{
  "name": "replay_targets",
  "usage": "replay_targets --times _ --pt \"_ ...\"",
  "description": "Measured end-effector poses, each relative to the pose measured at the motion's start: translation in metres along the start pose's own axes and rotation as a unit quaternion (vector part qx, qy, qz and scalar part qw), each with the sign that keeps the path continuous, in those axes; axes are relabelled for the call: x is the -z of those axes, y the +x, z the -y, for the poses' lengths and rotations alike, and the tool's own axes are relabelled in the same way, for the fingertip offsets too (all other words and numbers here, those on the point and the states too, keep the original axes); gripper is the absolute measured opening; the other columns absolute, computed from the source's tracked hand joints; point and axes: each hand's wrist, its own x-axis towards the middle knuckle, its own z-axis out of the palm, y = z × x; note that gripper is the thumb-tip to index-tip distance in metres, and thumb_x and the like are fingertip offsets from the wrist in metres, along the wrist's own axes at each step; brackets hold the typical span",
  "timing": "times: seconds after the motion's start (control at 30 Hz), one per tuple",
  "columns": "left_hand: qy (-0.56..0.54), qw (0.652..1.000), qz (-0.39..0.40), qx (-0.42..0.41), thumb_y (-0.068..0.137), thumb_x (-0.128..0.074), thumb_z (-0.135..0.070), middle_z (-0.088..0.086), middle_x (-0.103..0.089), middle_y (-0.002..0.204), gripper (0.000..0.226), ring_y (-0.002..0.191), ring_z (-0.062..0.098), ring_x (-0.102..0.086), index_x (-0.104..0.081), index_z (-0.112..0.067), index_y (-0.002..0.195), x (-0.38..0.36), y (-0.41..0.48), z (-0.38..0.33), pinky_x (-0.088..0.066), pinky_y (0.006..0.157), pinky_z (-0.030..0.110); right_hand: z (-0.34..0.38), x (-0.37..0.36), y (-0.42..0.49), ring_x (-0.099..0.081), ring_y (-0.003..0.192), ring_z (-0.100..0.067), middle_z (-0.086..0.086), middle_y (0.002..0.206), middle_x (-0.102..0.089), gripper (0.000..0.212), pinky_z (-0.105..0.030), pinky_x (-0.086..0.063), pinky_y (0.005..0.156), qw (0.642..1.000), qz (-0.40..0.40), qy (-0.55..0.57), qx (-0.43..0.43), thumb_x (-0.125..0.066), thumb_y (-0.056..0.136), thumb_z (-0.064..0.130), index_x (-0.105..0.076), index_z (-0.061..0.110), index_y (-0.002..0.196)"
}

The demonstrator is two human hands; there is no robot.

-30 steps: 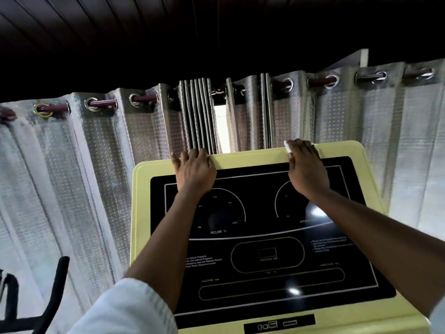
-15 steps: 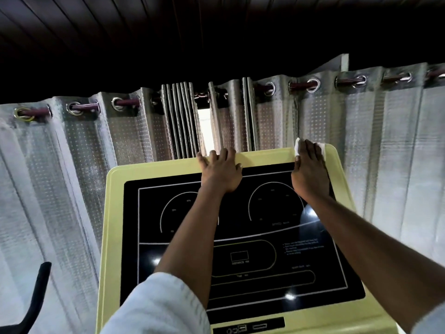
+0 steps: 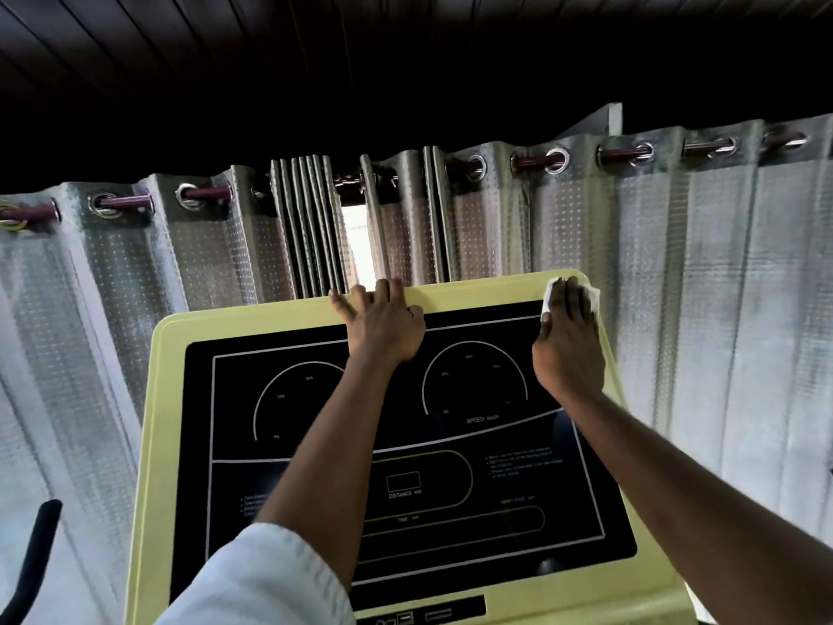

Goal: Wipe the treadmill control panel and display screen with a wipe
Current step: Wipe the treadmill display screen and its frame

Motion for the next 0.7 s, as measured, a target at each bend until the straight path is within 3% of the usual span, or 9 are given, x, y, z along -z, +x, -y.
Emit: replay_targets --times 0.17,0.33,0.57,0.7 --pt "-0.012 0.995 0.016 -0.101 0.101 -0.035 -0.046 0.009 -0.018 0.161 0.067 0.151 0.035 -0.002 -0.017 -0.009 0.154 -0.015 0.007 -0.035 0.012 0.118 0.060 -0.001 0.010 0.000 -0.009 0.154 -0.026 -0.011 0.166 -0.012 0.057 -0.040 -0.013 0.125 0.999 0.013 0.028 -0.028 -0.030 0.103 0.016 -0.015 0.009 0.158" --pt "0.019 0.997 -0.027 -0.074 0.100 -0.032 -0.050 0.016 -0.020 0.158 0.072 0.149 0.040 -0.006 -0.015 -0.005 0.154 -0.032 0.005 -0.049 0.009 0.120 0.057 -0.019 0.015 -0.068 -0.010 0.154 -0.023 -0.008 0.166 -0.014 0.055 -0.035 -0.011 0.125 0.999 0.022 0.007 -0.025 -0.027 0.104 0.019 -0.016 0.012 0.158" --pt "0.021 0.995 -0.057 -0.076 0.098 -0.036 -0.050 0.015 -0.030 0.153 0.071 0.146 0.038 -0.016 -0.024 -0.005 0.151 -0.033 0.004 -0.047 0.002 0.121 0.056 -0.021 0.013 -0.024 -0.010 0.154 -0.028 -0.015 0.165 -0.013 0.056 -0.041 -0.013 0.126 0.998 0.038 0.027 -0.030 -0.028 0.103 0.014 -0.015 0.005 0.157" --pt "0.028 0.995 -0.060 -0.081 0.099 -0.035 -0.050 0.016 -0.031 0.151 0.070 0.145 0.039 -0.017 -0.024 -0.004 0.151 -0.035 0.003 -0.047 0.001 0.121 0.057 -0.027 0.019 -0.086 -0.012 0.154 -0.025 -0.011 0.165 -0.015 0.055 -0.039 -0.013 0.125 0.997 0.013 0.024 -0.077 -0.029 0.104 0.016 -0.016 0.009 0.157"
